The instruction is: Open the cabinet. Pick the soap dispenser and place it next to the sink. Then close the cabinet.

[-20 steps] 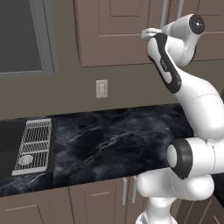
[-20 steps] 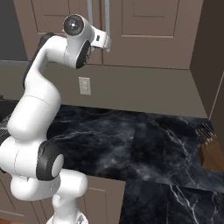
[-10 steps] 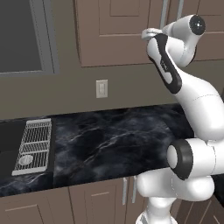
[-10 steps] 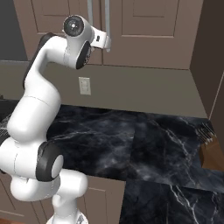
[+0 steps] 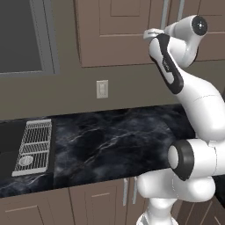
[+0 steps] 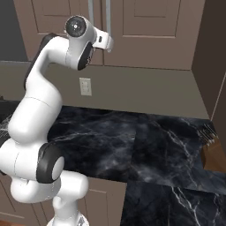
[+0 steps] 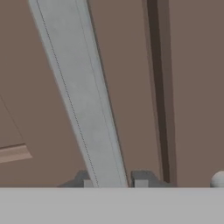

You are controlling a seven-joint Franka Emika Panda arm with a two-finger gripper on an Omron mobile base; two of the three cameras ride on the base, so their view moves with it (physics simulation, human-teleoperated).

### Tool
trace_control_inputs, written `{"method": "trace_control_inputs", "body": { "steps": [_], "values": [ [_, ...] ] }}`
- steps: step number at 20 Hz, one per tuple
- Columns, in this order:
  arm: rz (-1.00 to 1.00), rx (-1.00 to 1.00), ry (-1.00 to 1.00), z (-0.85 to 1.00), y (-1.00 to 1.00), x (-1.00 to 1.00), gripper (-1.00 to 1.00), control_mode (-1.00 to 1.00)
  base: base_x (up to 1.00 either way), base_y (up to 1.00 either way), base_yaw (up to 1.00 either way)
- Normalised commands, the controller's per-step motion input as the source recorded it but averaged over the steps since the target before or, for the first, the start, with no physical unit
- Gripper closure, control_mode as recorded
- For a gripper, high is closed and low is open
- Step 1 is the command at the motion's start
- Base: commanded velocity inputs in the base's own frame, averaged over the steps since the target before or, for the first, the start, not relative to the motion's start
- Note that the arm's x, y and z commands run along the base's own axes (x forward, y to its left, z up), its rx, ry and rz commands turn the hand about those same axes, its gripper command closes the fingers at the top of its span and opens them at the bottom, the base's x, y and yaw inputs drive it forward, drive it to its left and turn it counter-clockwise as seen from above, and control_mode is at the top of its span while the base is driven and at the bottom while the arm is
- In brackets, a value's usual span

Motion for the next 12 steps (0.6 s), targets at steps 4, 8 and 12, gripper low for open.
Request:
{"method": "trace_control_inputs", "body": {
  "steps": [4, 8, 12],
  "values": [
    [0.00, 0.00, 0.00, 0.00, 0.00, -0.03, 1.00, -1.00, 0.00, 0.00, 0.00],
    [0.00, -0.01, 0.00, 0.00, 0.40, -0.25, 1.00, -1.00, 0.00, 0.00, 0.00],
    [-0.02, -0.04, 0.00, 0.00, 0.64, -0.37, 1.00, -1.00, 0.00, 0.00, 0.00]
  ]
}}
